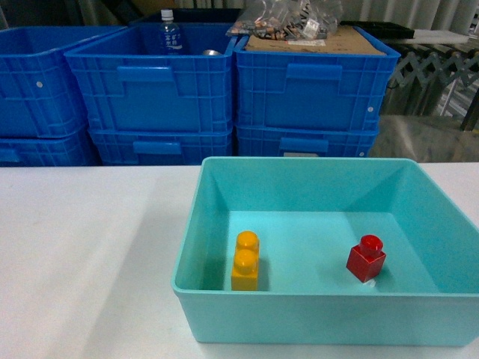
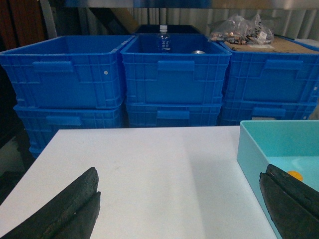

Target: Pick red block from blue box to shelf

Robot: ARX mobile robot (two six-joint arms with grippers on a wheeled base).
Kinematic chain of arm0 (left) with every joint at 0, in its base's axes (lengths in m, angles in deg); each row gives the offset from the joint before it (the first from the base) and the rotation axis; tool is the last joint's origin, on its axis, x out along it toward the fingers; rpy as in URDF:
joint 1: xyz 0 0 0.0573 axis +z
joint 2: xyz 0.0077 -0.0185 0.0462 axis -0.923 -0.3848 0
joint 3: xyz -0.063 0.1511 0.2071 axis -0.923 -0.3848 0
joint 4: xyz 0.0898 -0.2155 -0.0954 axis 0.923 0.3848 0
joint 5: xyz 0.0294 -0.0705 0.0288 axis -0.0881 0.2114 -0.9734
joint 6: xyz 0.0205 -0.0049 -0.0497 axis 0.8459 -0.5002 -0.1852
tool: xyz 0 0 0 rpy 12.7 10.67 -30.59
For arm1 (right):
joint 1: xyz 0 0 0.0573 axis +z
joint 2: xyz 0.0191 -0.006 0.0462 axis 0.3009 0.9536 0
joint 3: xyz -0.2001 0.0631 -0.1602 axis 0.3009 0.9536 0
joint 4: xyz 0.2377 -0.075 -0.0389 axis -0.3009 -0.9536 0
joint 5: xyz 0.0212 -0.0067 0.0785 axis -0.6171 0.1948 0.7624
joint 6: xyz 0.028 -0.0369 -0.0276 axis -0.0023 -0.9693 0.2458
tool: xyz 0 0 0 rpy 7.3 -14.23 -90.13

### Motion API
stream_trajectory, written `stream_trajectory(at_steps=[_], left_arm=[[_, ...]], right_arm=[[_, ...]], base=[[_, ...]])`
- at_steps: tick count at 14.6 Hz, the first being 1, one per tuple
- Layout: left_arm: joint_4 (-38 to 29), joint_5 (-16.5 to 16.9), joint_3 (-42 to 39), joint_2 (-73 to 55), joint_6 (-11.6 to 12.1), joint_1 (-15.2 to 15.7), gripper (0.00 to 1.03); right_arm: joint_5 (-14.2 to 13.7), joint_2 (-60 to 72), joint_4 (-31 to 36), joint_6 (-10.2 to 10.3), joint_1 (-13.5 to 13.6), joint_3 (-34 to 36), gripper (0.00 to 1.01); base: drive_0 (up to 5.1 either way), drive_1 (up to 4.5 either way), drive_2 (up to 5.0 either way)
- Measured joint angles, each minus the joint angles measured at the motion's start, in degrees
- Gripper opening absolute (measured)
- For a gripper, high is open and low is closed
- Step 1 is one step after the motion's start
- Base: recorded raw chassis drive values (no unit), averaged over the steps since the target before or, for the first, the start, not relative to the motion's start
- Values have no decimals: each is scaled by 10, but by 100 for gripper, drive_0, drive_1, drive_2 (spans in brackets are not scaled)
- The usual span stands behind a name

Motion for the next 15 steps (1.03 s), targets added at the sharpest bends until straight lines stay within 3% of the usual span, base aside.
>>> stream_trajectory(at_steps=[15], left_arm=[[0, 0, 0, 0, 0, 0, 98]], right_arm=[[0, 0, 0, 0, 0, 0, 98]], base=[[0, 0, 0]])
